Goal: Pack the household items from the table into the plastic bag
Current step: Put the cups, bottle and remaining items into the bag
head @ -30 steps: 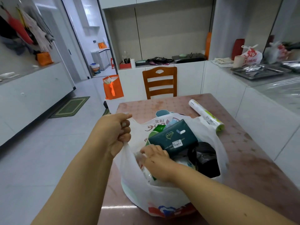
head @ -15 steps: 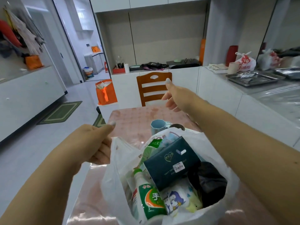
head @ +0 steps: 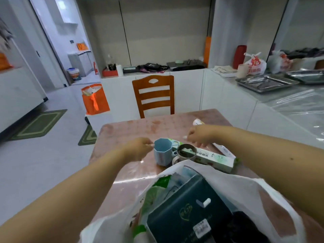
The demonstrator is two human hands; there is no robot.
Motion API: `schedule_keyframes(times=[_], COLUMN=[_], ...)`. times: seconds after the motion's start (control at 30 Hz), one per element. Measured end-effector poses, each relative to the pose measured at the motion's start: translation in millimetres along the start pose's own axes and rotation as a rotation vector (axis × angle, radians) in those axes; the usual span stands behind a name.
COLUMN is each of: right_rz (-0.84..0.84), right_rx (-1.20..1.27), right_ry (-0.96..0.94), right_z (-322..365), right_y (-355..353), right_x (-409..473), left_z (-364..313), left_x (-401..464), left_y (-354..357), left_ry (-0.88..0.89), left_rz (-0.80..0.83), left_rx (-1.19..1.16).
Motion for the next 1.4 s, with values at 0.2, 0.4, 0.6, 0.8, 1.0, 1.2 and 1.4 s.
schedule_keyframes(times=[0.2,0.4,0.6,0.8,1.0,1.2,1.4], right_rz=[0.095,0.086,0.016,0.027,-0.068,-0.218,-0.163], right_rx=[-0.195,-0.253,-0.218,-0.097,-0.196,-0.369,-0.075], right_ry=[-0.044,-0.099,-0.174,-0.248,-0.281,-0.352,-0.271], right_z=[-35.1,-46.1,-42.5,-41.2,-47.3,-41.8,-44.8], right_y=[48.1,67.5,65.3,70.4,67.4,62.8,62.0], right_x=[30.0,44.2,51.4,49.7,52.4,64.0,83.5], left_z=[7.7,7.5,2.8,-4.6,-0.8,0.3,5.3], left_x=[63.7,81.2,73.2,67.0,65.3,66.1,69.6], left_y=[50.0,59.8,63.8,69.7,76.6,79.8,78.5], left_ry=[0.050,0.153,0.209,0.188,0.104,0.076,0.076], left_rz=[0.115,-0.027,-0.046,-0.034,0.080,0.130,0.083], left_rx=[0.091,0.258,0.215,0.116,-0.111,-0.228,-0.259])
Point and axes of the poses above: each hand's wrist, its own x-axis towards the middle knuckle, its own y-axis out of the palm, z = x × y, the point moved 6 cm from there along x, towards the middle knuckle, and after that the axes turned 13 degrees about -y, right-handed, at the moved point
